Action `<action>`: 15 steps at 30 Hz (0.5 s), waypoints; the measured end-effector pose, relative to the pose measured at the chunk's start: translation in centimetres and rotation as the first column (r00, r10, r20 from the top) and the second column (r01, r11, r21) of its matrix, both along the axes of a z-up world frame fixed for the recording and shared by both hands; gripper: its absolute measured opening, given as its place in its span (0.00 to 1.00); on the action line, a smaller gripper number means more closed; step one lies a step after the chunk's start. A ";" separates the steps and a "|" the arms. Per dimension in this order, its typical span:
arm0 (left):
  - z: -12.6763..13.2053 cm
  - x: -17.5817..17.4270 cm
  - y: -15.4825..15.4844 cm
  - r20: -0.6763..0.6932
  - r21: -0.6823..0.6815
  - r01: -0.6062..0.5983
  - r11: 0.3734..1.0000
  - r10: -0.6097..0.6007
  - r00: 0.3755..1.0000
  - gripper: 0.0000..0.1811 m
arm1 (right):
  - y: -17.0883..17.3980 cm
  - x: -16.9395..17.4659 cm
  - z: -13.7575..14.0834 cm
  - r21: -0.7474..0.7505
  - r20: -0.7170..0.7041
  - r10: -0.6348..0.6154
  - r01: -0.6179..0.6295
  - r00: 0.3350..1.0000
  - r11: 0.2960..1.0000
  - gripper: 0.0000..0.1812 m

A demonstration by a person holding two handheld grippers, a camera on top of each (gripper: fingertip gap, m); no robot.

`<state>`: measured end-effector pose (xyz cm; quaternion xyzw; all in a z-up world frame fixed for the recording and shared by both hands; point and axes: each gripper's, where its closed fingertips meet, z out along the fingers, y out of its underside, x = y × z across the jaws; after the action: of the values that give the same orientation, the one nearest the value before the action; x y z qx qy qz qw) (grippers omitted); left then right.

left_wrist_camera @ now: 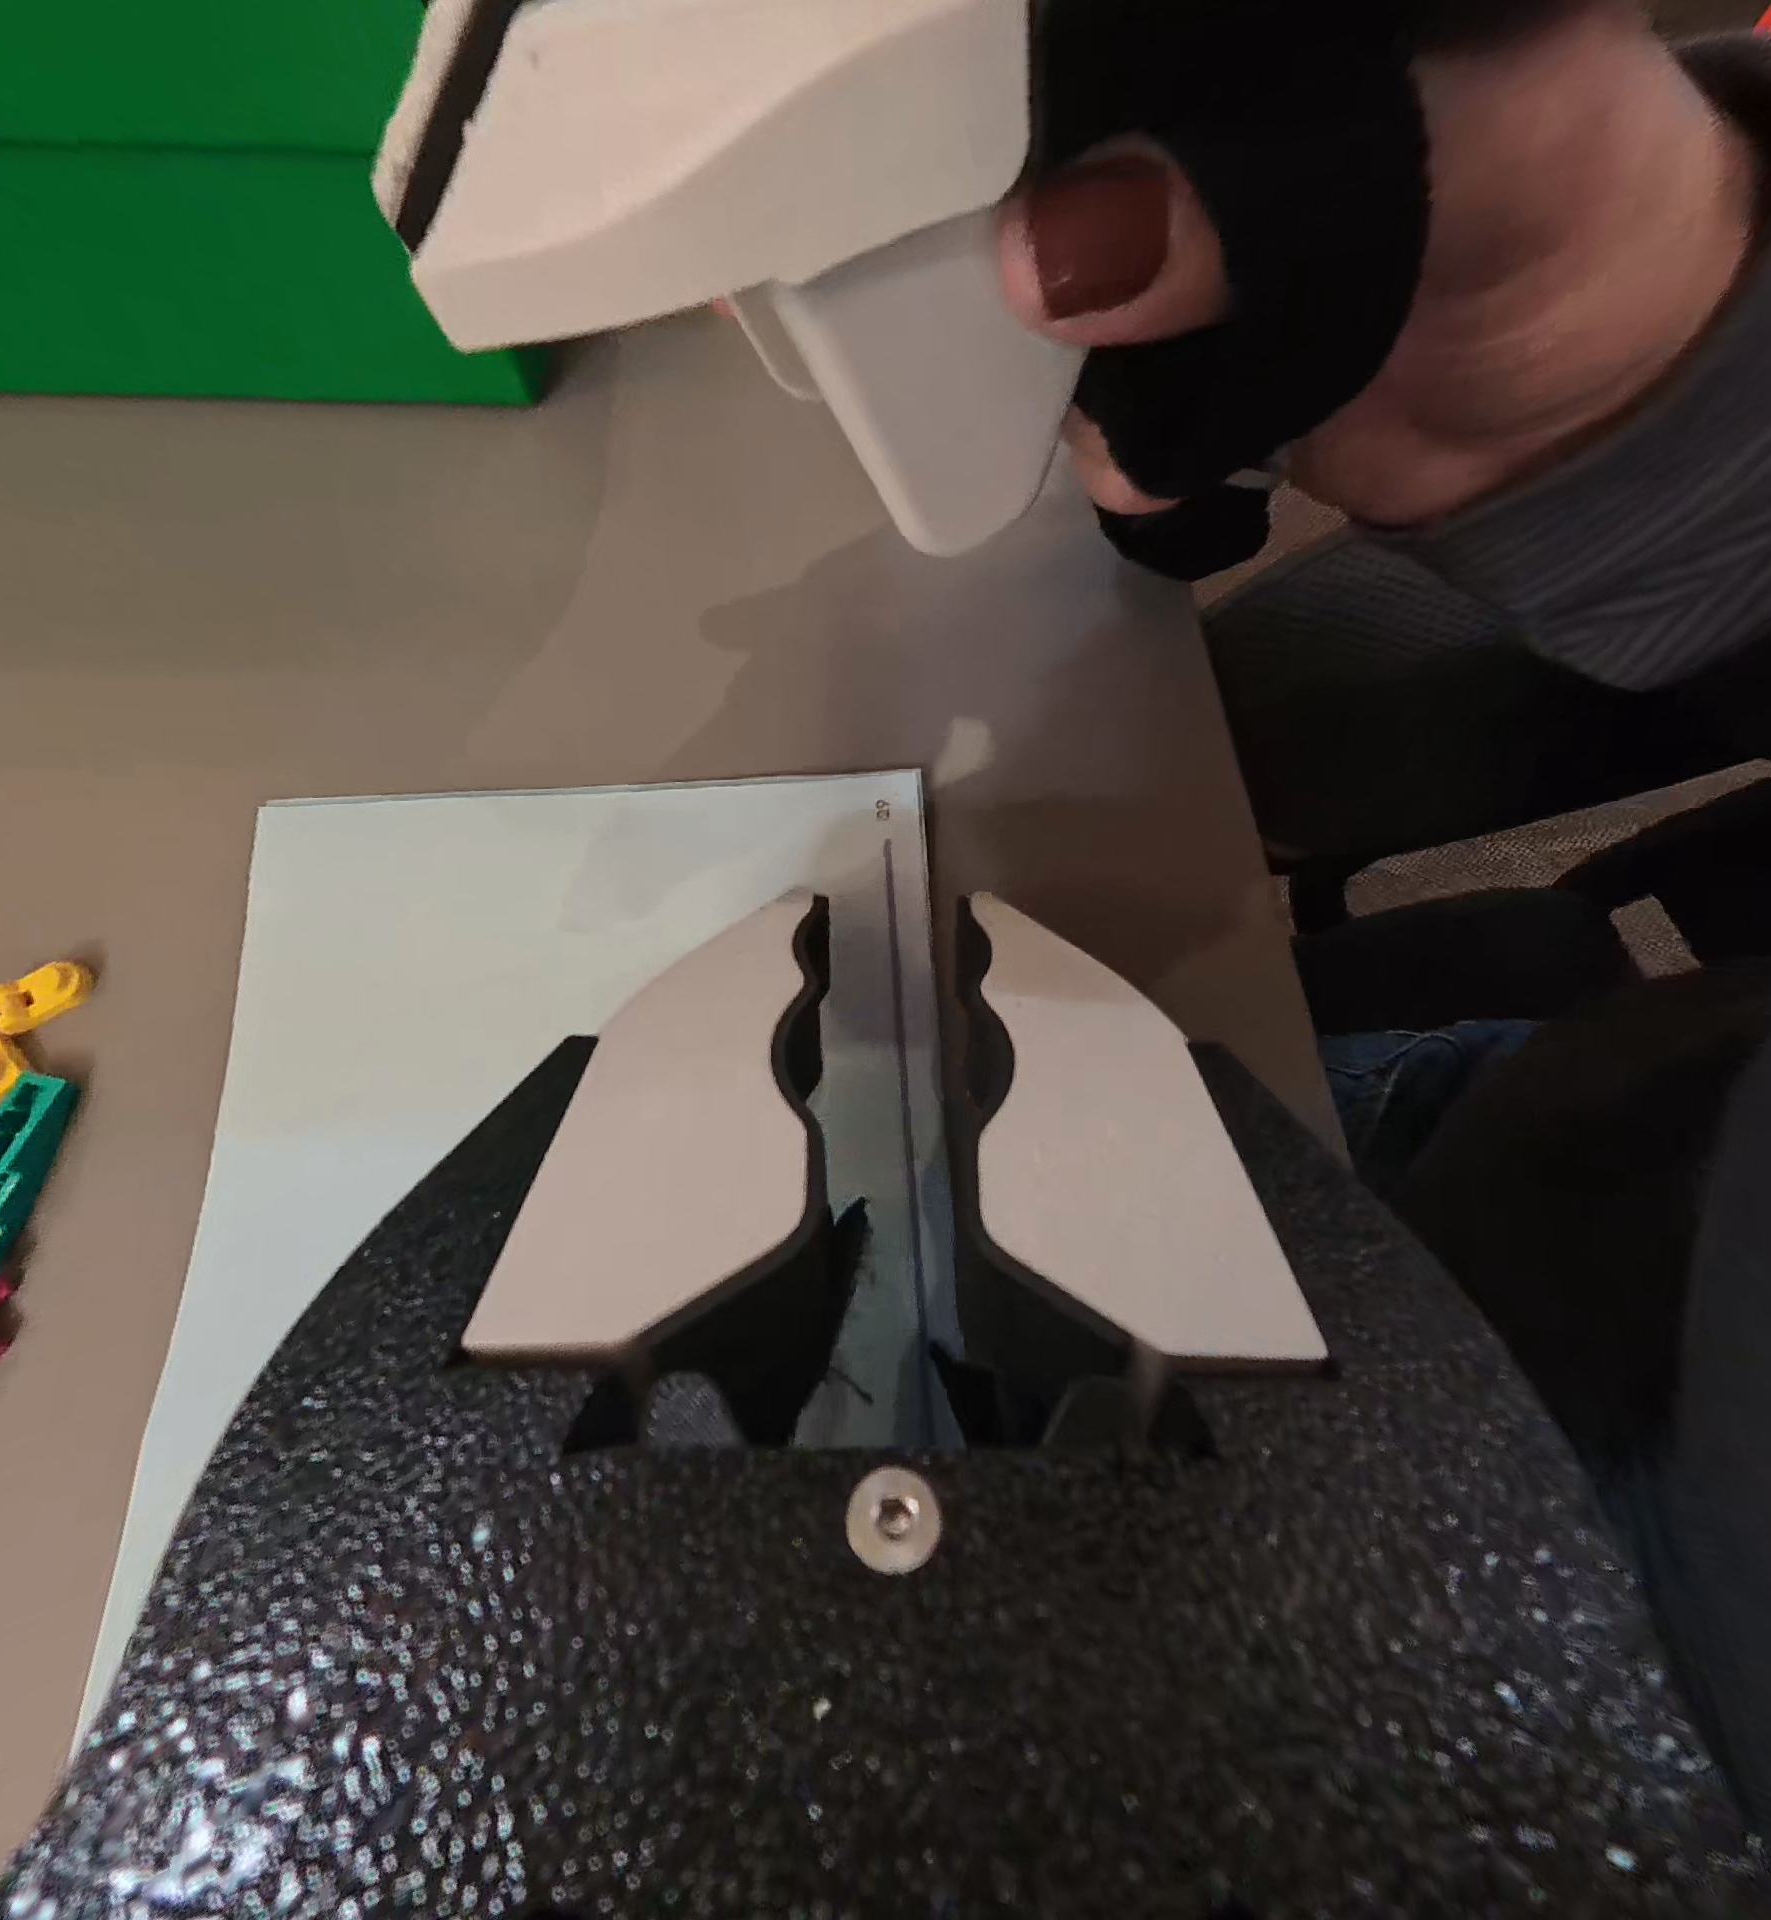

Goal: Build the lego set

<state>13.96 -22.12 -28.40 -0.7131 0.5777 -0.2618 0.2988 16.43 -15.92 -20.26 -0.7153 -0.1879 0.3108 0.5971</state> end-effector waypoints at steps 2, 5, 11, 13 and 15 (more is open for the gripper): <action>-0.5 -0.1 0.1 -0.025 0.005 0.000 1.000 0.000 1.000 0.11 | 0.0 0.1 0.0 0.000 -0.003 -0.002 0.002 1.000 1.000 0.05; -0.5 -0.1 0.2 -0.022 0.013 -0.001 1.000 0.001 1.000 0.09 | 0.1 0.2 0.1 0.000 -0.013 -0.005 0.005 1.000 1.000 0.05; -0.5 0.0 -0.4 0.058 -0.122 0.014 0.992 -0.007 0.998 0.00 | 0.2 0.5 0.1 -0.003 -0.021 -0.012 0.012 1.000 1.000 0.05; -0.4 0.0 -0.4 0.072 -0.147 0.018 0.989 -0.008 0.997 0.00 | 0.2 0.5 0.0 -0.006 -0.022 -0.012 0.012 1.000 1.000 0.05; 0.0 -0.1 -0.4 0.098 -0.166 0.022 0.986 -0.006 0.995 0.00 | 0.2 0.5 0.0 -0.007 -0.022 -0.012 0.011 1.000 1.000 0.05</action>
<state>13.90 -22.53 -28.44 -0.7180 0.5434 -0.3457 0.2639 16.89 -15.72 -20.26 -0.7150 -0.1759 0.3160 0.5983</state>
